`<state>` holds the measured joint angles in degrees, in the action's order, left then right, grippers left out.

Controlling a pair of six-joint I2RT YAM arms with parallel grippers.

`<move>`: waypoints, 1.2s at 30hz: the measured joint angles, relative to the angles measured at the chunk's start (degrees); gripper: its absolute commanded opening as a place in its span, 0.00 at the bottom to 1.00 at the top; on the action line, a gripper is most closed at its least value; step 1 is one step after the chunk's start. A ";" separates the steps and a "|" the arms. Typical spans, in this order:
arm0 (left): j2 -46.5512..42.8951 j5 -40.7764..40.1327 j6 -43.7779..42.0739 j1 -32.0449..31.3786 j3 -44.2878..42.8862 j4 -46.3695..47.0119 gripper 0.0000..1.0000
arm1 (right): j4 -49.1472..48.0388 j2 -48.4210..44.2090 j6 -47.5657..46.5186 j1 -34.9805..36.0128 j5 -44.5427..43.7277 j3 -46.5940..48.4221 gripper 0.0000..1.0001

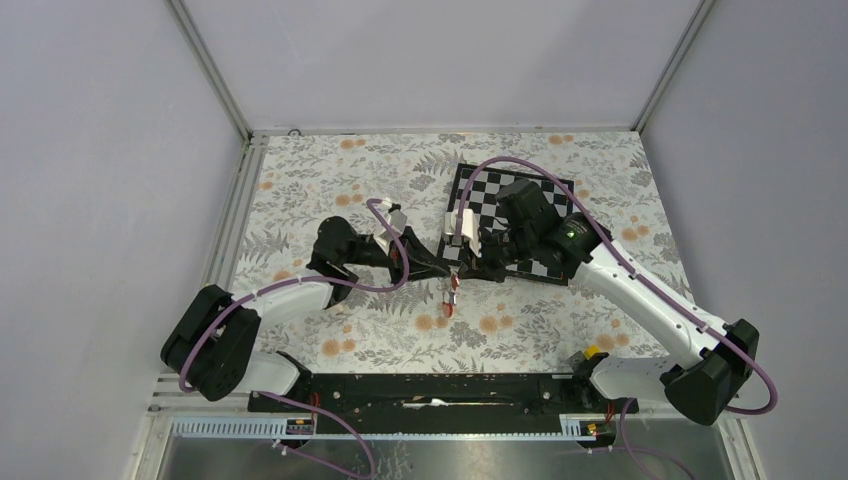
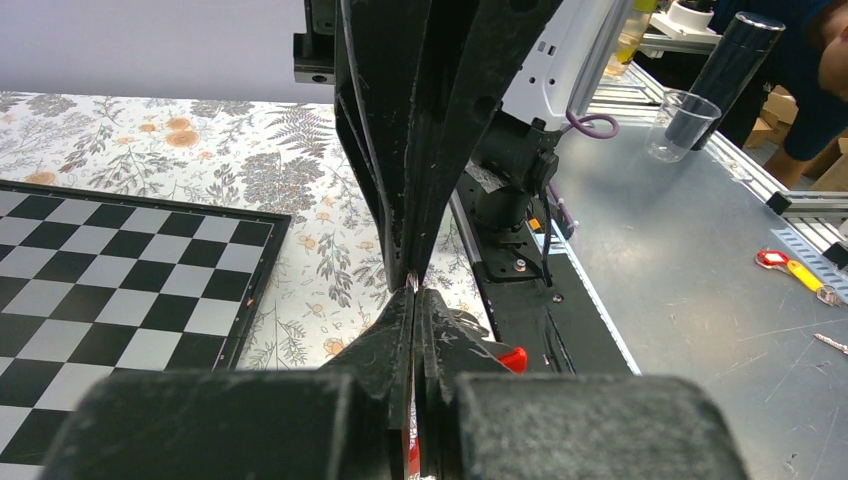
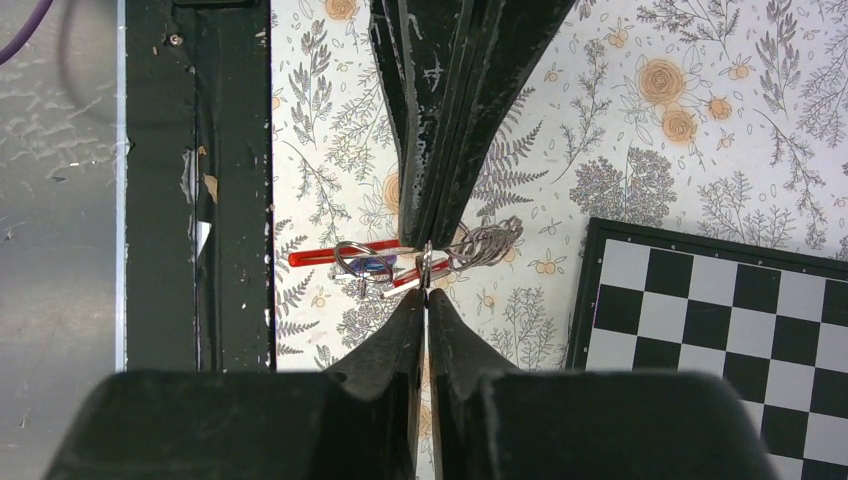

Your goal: Put the keys on the keyring

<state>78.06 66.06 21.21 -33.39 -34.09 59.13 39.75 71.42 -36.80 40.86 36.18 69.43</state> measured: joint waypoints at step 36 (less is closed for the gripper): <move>-0.02 0.59 0.24 0.00 0.02 0.46 0.00 | -4.57 -0.42 2.89 -0.20 0.35 -3.85 0.25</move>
<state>78.04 66.65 21.45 -33.39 -34.06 59.59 35.18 71.00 -33.91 40.66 36.53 65.58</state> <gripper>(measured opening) 0.010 0.228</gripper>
